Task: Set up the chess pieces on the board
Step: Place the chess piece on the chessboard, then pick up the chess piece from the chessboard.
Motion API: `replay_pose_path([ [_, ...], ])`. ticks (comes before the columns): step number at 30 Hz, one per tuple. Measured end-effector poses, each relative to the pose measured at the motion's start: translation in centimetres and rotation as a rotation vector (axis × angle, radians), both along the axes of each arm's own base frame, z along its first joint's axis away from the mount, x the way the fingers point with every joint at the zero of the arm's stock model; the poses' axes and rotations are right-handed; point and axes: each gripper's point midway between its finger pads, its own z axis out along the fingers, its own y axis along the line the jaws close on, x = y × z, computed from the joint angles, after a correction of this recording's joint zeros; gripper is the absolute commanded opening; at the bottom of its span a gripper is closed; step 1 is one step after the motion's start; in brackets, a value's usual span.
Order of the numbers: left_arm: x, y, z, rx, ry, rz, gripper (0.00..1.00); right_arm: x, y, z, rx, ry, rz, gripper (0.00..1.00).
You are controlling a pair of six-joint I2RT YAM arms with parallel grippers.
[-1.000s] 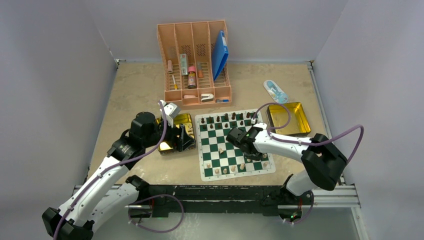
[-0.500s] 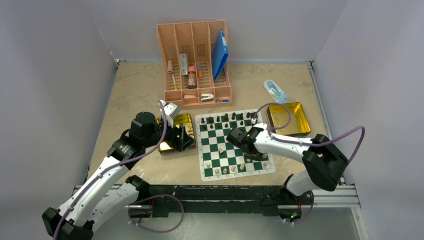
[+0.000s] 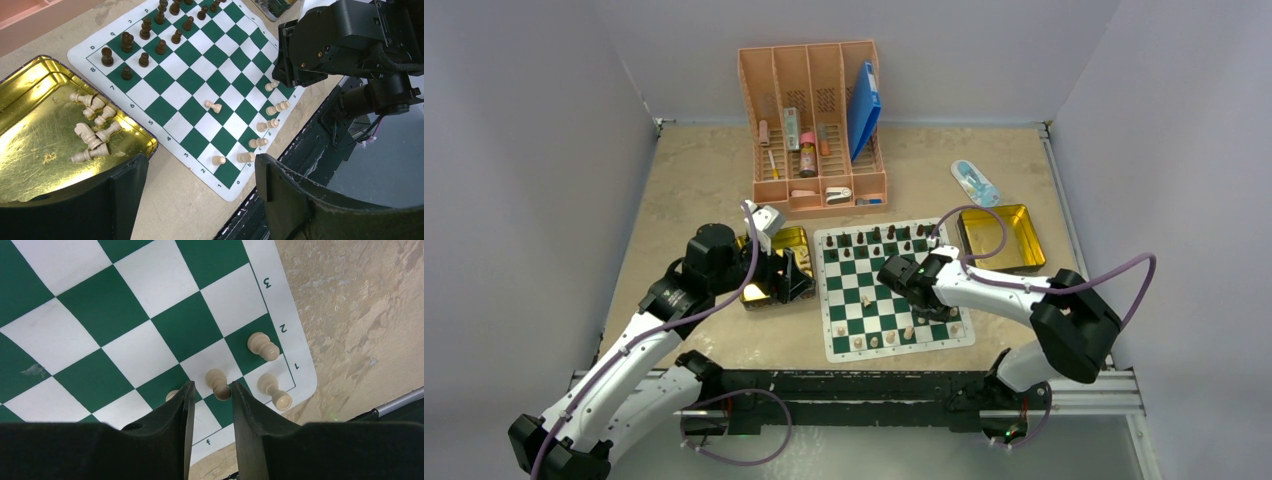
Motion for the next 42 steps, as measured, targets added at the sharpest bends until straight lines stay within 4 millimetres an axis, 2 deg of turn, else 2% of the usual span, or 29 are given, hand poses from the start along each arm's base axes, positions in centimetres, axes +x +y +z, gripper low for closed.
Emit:
replay_pose_path([
  [8, 0.1, 0.0, -0.1, 0.003, 0.0, 0.004, 0.78, 0.0, -0.1, 0.3, -0.003, -0.003, -0.003, 0.37],
  [15, 0.2, 0.2, -0.1, 0.008, -0.001, 0.014, 0.78, 1.7, 1.4, 3.3, 0.067, -0.084, 0.028, 0.36],
  [19, 0.3, 0.3, 0.0, 0.008, -0.01, 0.023, 0.78, 3.5, 3.7, 5.5, 0.149, -0.149, 0.111, 0.35],
  [23, 0.0, 0.4, 0.7, -0.005, -0.036, 0.017, 0.78, 5.1, 7.4, 7.4, 0.288, -0.212, 0.234, 0.34],
  [29, -0.3, 0.7, 1.7, -0.017, -0.084, 0.015, 0.78, 7.2, 12.0, 8.6, 0.4, -0.26, 0.401, 0.33],
  [33, -0.3, 1.1, 2.3, -0.021, -0.114, 0.031, 0.77, 8.2, 14.1, 7.8, 0.409, -0.253, 0.486, 0.33],
  [42, -0.1, 1.9, 3.0, -0.02, -0.153, 0.079, 0.77, 8.2, 15.7, 2.7, 0.343, -0.119, 0.635, 0.31],
])
